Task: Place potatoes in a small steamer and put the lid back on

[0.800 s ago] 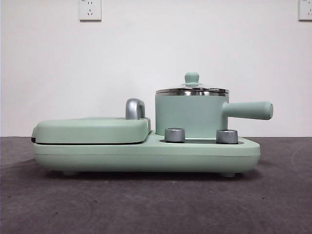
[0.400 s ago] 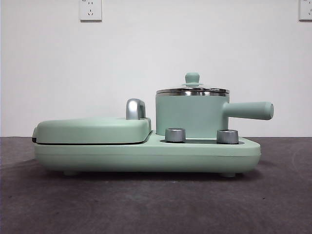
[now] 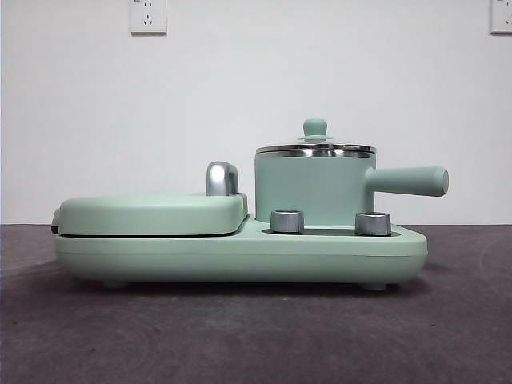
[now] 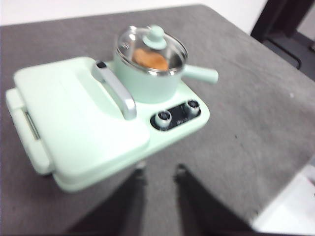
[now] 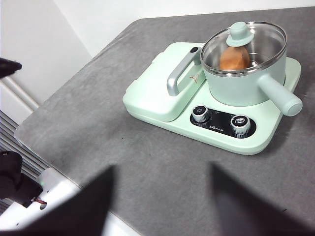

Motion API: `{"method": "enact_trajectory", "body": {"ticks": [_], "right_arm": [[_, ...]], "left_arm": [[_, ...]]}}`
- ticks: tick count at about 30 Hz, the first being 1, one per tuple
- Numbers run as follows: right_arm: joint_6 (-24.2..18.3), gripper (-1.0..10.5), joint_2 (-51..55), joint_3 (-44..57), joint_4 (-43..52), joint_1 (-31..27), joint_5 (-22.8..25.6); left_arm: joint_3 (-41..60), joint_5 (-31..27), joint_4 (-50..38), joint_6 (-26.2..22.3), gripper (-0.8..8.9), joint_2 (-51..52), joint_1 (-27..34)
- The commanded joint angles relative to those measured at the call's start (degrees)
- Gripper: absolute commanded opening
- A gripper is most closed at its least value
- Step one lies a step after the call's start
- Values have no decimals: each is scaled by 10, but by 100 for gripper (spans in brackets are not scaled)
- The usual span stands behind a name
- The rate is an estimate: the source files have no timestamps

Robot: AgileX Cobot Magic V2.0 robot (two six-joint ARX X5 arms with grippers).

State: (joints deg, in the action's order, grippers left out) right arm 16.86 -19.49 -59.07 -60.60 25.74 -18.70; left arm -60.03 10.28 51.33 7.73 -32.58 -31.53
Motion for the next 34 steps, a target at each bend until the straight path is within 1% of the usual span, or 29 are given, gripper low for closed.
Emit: {"method": "enact_trajectory", "body": {"ticks": [1,3,17,22,24,26,31,34], "right_arm": [[-13,22,-3,-5,7,3,-1],[-9,22,-3,-5,9,3,-3],[-8,22,-3,-5,10,3,-6],[-8,22,-3,-5,10,3,-6],[-8,22,-3,-5,10,3,-6],[-8,22,-3,-5,10,3,-6],[-8,22,-3,-5,10,3,-6],[-8,22,-3,-5,10,3,-5]], "left_arm": [[-6,-2,-26,3,14,-3,-4],[-8,-2,-27,9,15,-3,-4],[-8,-2,-30,9,19,-3,-4],[15,-2,-49,9,19,8,2],[42,4,-68,9,19,24,17],[87,8,-111,2,19,48,41],[239,8,-211,1,19,143,143],[322,8,-239,0,19,201,200]]}}
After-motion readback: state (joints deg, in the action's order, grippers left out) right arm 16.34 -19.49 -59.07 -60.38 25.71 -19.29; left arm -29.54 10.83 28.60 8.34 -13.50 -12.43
